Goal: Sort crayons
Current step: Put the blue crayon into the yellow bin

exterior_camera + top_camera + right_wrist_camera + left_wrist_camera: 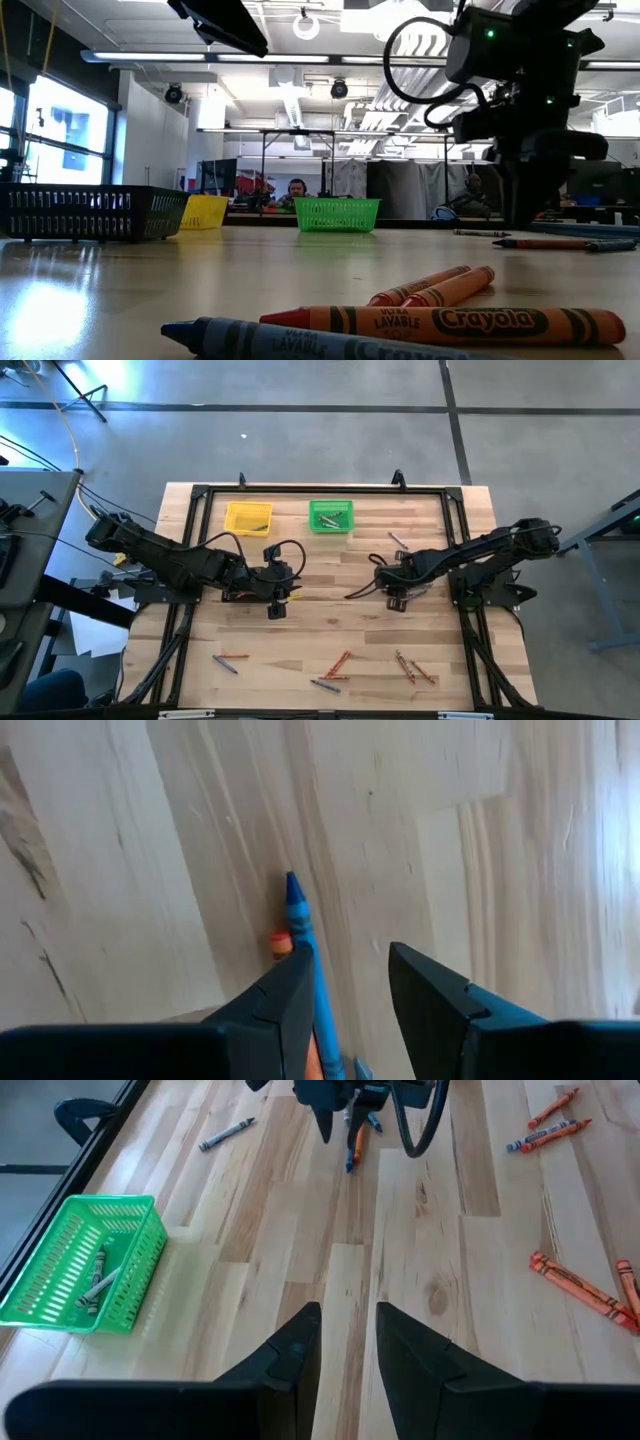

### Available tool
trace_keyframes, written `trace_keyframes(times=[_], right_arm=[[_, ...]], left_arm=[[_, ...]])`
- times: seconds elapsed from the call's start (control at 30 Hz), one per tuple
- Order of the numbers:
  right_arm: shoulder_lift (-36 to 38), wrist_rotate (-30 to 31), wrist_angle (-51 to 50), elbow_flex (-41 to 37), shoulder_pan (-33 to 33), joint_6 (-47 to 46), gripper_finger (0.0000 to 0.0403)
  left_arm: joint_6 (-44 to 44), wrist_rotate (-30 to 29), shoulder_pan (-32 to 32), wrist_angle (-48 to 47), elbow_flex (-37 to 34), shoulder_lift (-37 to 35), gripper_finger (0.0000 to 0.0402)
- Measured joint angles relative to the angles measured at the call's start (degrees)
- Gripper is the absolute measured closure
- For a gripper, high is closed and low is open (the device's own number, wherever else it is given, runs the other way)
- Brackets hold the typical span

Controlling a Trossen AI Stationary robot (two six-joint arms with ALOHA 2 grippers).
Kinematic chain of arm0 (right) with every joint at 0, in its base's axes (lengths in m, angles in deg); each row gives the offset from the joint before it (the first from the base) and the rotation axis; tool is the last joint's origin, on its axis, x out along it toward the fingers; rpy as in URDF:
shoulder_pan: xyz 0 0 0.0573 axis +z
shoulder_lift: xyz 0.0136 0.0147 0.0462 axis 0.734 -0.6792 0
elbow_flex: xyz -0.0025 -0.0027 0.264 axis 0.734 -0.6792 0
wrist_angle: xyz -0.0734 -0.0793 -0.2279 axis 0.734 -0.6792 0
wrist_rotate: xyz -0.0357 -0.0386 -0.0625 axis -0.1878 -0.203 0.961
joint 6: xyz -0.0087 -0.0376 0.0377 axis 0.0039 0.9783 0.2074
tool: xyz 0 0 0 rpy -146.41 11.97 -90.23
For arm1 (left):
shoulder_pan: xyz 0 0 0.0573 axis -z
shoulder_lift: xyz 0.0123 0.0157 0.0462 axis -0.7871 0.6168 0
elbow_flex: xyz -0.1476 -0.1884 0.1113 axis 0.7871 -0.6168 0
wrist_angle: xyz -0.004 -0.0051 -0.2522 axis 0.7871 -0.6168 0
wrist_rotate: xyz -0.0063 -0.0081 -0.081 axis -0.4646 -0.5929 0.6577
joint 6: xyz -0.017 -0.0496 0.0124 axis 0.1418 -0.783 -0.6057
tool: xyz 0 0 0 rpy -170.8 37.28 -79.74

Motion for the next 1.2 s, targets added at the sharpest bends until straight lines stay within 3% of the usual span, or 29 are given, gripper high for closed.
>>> trace_keyframes(times=[0.83,1.2], right_arm=[[-0.17,-0.4,-0.85,-0.04,0.0,-5.4,0.0279],[-0.17,0.11,-0.82,-0.09,2.04,-1.48,0.0279]], left_arm=[[-0.52,0.35,0.0,-0.15,0.0,0.0,0.0316],[-0.98,0.41,0.0,-0.17,0.0,0.0,0.0316]])
